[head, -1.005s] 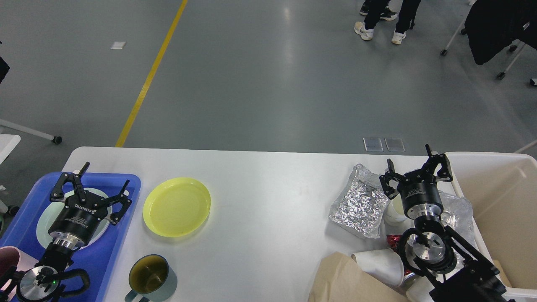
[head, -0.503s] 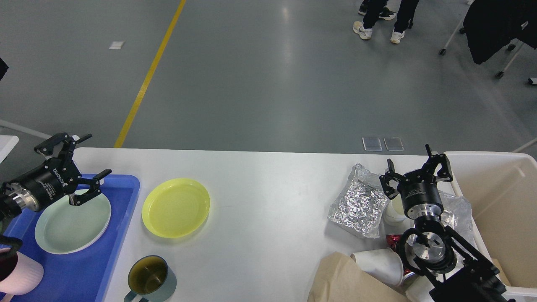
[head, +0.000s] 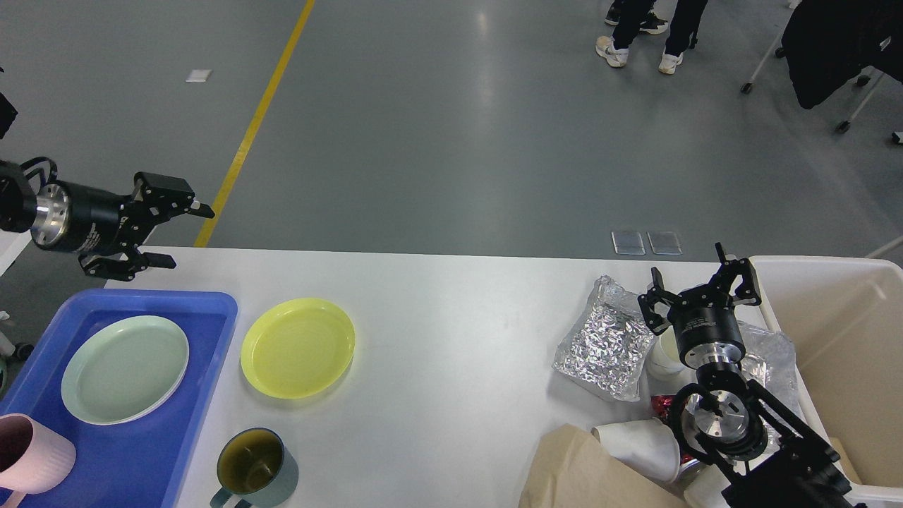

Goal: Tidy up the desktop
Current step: 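Move the left gripper down toward the dark mug beside the tray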

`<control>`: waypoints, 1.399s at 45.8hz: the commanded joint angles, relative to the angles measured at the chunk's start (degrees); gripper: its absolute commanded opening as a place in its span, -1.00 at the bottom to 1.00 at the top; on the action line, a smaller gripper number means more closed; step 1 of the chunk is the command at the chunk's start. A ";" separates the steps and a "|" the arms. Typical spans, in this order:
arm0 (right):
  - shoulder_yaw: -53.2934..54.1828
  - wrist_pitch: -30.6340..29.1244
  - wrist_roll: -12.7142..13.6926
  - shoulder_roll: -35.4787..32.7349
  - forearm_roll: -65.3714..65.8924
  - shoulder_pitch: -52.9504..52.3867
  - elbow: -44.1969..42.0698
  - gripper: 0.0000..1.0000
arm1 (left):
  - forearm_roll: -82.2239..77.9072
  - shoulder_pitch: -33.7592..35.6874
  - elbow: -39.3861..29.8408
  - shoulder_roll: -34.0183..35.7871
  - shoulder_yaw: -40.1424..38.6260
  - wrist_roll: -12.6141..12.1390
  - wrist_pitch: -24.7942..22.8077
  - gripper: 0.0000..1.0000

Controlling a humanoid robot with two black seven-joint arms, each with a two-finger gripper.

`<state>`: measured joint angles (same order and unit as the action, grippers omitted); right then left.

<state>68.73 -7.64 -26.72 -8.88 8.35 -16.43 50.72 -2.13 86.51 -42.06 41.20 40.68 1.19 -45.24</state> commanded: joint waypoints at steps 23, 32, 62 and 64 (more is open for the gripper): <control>0.00 0.00 0.00 0.00 0.00 0.00 -0.01 1.00 | 4.23 44.25 -26.92 -32.05 39.20 -0.66 -4.60 0.95; 0.00 0.00 0.00 0.00 0.00 0.00 -0.01 1.00 | 13.82 52.79 -36.42 -37.60 48.35 -0.31 -4.51 0.95; 0.00 0.00 0.00 0.00 0.00 0.00 -0.10 1.00 | 14.00 52.62 -41.35 -36.89 44.13 -0.66 -6.27 0.95; 0.00 0.00 0.00 0.00 0.00 0.00 -0.10 1.00 | 13.91 52.18 -41.70 -36.81 44.31 -0.75 -6.44 0.95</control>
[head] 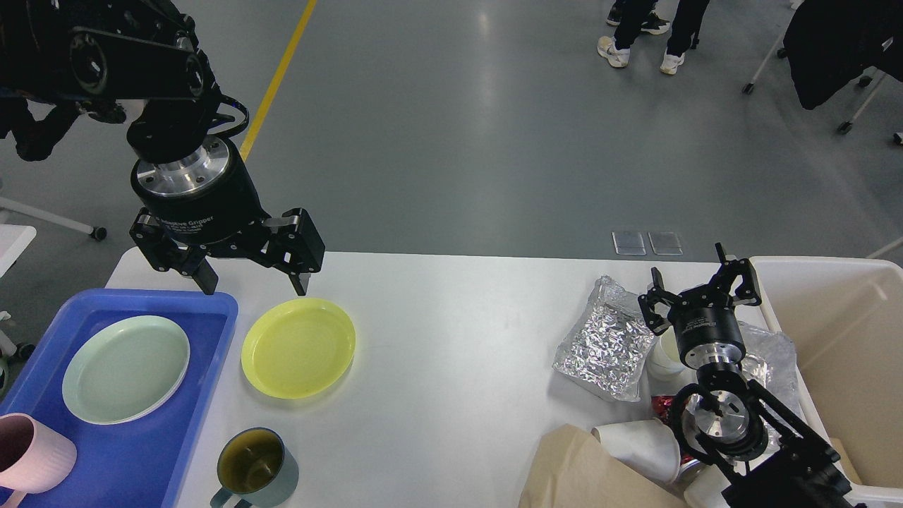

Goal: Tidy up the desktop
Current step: 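Move the left gripper down toward the dark mug beside the tray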

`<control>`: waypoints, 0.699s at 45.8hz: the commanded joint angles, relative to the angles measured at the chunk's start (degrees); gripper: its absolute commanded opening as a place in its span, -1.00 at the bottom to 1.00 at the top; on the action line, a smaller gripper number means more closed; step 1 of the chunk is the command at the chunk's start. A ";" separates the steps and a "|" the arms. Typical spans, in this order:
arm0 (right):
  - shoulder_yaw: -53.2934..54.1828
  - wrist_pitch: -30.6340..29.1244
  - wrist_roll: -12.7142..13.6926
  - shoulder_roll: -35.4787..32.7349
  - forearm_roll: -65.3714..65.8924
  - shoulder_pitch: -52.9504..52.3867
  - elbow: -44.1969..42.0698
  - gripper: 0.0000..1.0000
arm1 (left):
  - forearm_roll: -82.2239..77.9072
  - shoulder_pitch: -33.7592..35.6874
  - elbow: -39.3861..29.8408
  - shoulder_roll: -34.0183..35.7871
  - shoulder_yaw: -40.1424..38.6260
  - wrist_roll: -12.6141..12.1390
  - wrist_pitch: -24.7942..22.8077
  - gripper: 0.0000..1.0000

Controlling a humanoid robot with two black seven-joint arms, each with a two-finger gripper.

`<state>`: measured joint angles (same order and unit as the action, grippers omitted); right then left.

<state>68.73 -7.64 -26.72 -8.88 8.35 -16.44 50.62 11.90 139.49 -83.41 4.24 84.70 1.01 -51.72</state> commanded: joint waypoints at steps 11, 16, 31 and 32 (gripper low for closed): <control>0.00 0.00 0.00 0.00 0.00 0.00 0.09 1.00 | -8.63 -12.83 -1.58 12.27 -2.34 -0.75 4.69 0.91; 0.00 0.00 0.00 0.00 0.00 0.00 0.09 1.00 | -16.89 -21.71 -1.40 19.66 -7.44 -0.75 9.70 0.91; 0.00 0.00 0.00 0.00 0.00 0.00 0.09 1.00 | -28.15 -37.01 -1.49 22.92 -10.79 -0.75 21.39 0.91; 0.00 0.00 0.00 0.00 0.00 0.00 0.09 1.00 | -28.85 -37.80 -1.49 22.92 -10.96 -0.75 22.01 0.91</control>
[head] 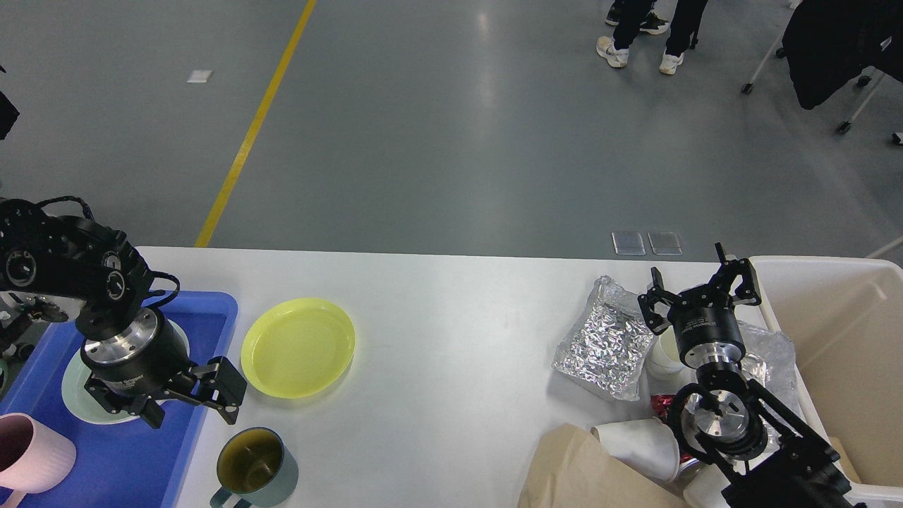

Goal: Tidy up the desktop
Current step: 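Move the left gripper down toward the dark mug beside the tray, then grasp the dark mug with the left gripper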

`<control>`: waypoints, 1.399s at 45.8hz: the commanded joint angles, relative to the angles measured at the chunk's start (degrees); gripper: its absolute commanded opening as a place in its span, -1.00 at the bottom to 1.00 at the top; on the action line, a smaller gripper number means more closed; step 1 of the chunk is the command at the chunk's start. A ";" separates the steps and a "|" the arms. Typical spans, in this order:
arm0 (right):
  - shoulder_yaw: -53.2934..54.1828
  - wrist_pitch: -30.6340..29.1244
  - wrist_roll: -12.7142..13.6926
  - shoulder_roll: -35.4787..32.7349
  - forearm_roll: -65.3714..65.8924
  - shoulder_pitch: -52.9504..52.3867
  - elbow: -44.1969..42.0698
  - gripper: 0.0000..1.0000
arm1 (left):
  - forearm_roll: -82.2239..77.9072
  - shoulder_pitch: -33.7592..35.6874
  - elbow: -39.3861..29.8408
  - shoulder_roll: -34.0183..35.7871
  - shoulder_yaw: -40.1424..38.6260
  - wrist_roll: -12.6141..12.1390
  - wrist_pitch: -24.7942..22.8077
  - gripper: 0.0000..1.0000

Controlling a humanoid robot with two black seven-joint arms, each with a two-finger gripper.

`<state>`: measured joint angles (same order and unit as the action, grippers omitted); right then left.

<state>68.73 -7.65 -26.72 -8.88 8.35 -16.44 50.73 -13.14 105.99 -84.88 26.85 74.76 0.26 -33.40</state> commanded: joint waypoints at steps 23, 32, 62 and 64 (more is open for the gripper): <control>0.00 0.00 0.00 0.00 0.00 0.00 -0.02 1.00 | -7.87 -17.04 4.28 -3.12 -6.29 -0.18 15.82 0.86; 0.00 0.00 0.00 0.00 0.00 0.00 -0.02 1.00 | -11.74 -20.12 4.46 -3.21 -9.45 -0.18 16.00 0.75; 0.00 0.00 0.00 0.00 0.00 0.00 -0.02 1.00 | -11.74 -23.46 8.15 -3.12 -9.89 -3.34 16.26 -0.75; 0.00 0.00 0.00 0.00 0.00 0.00 -0.02 1.00 | -11.74 -23.72 8.15 -3.12 -9.98 -3.51 16.17 -0.83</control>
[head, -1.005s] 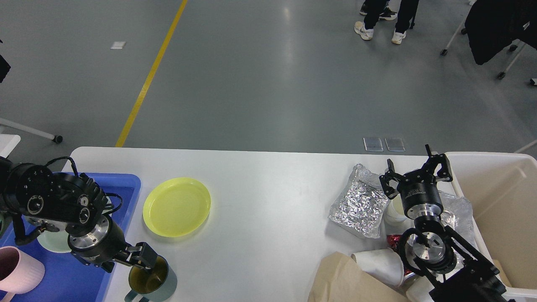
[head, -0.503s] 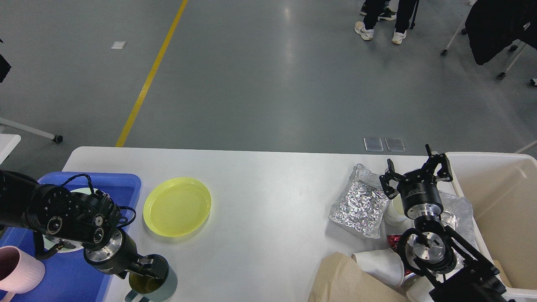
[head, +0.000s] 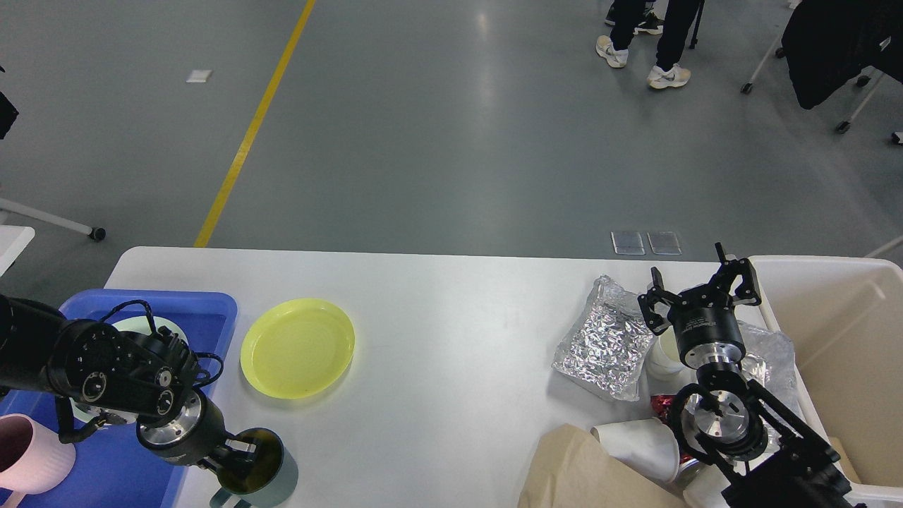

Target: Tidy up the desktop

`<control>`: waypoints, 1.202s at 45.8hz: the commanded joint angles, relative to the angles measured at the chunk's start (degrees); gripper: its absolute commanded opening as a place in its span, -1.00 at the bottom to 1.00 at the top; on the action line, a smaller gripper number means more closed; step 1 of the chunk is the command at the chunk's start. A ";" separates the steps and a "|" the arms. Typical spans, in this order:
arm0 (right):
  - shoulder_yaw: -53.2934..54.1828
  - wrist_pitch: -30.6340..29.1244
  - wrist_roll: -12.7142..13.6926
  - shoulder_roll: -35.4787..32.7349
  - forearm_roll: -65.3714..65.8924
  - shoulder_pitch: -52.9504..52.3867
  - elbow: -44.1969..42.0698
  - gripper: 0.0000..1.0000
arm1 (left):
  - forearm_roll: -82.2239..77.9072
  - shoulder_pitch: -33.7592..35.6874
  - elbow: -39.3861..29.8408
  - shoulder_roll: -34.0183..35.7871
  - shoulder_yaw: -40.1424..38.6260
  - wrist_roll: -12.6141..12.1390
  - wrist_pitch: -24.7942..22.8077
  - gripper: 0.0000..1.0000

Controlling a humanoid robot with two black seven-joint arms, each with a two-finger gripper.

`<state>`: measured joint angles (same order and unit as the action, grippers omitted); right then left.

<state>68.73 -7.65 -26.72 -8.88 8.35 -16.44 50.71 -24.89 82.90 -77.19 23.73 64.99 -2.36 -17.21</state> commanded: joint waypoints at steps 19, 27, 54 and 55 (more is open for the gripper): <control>0.00 0.00 0.00 0.00 0.00 0.00 0.00 1.00 | 0.54 5.07 -0.24 1.31 0.67 -0.89 -7.38 -1.00; 0.00 0.00 0.00 0.00 0.00 0.00 0.00 1.00 | 1.07 14.90 -0.33 2.90 1.54 -0.71 -20.48 -1.00; 0.00 0.00 0.00 0.00 0.00 0.00 -0.08 1.00 | 14.60 59.92 -9.64 1.84 24.66 1.66 -37.79 -1.00; 0.00 0.00 0.00 0.00 0.00 0.00 -0.08 1.00 | 14.69 60.01 -9.73 1.84 24.92 2.18 -37.79 -1.00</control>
<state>68.73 -7.65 -26.72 -8.88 8.36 -16.43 50.62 -11.57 139.52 -84.32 26.37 88.00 -1.86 -55.00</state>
